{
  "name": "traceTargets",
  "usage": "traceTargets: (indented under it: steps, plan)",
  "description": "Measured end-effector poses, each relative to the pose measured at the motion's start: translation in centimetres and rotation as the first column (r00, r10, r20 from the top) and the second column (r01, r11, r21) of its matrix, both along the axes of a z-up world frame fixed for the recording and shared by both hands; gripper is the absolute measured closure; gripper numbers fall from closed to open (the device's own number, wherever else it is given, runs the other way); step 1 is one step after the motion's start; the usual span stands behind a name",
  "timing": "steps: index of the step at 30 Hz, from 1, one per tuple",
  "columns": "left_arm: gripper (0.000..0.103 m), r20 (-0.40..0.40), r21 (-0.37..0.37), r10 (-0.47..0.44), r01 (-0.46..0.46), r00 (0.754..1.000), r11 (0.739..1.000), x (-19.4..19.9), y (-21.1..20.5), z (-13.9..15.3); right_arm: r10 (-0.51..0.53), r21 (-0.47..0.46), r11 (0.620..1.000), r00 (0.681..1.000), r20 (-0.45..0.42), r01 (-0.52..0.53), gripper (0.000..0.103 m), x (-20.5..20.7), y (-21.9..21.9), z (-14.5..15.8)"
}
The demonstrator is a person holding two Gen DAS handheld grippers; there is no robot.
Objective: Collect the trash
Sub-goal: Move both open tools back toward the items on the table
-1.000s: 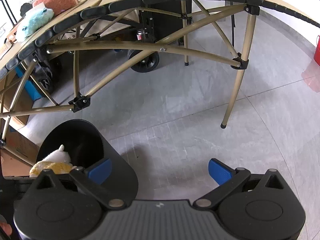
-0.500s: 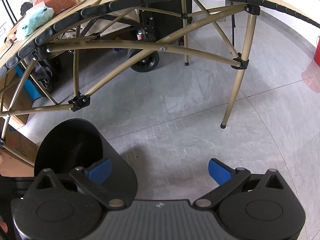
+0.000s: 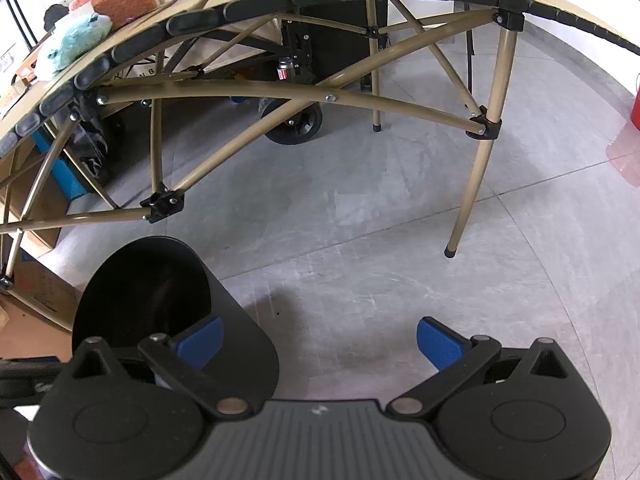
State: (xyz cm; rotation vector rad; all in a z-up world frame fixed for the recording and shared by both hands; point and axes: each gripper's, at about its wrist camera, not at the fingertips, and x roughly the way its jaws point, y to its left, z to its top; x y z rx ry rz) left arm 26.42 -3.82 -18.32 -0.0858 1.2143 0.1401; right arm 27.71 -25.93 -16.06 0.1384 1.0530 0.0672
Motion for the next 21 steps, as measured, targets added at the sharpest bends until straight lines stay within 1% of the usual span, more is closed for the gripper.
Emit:
traceTargets:
  steps: [6, 12, 16, 21]
  plan:
    - [0.000, 0.026, 0.001, -0.011, 0.011, 1.000, 1.000, -1.5, -0.5, 2.2, -0.014, 0.012, 1.000, 1.000, 0.015, 0.014, 0.000, -0.2, -0.2, 0.4]
    - [0.000, 0.088, 0.007, -0.018, 0.017, 0.996, 1.000, -3.2, -0.6, 4.9, 0.005, 0.044, 0.999, 0.998, 0.057, -0.008, 0.000, -0.9, 0.1, 2.1]
    - [0.000, 0.152, 0.019, -0.004, 0.002, 0.988, 1.000, -4.1, 0.1, 7.0, 0.025, 0.075, 0.997, 0.994, 0.108, -0.033, 0.000, -1.6, 0.6, 4.0]
    - [0.000, 0.253, 0.027, 0.034, -0.042, 0.967, 0.999, -5.0, 1.8, 10.3, 0.067, 0.125, 0.987, 0.973, 0.222, -0.097, 0.000, -2.3, 1.4, 7.4]
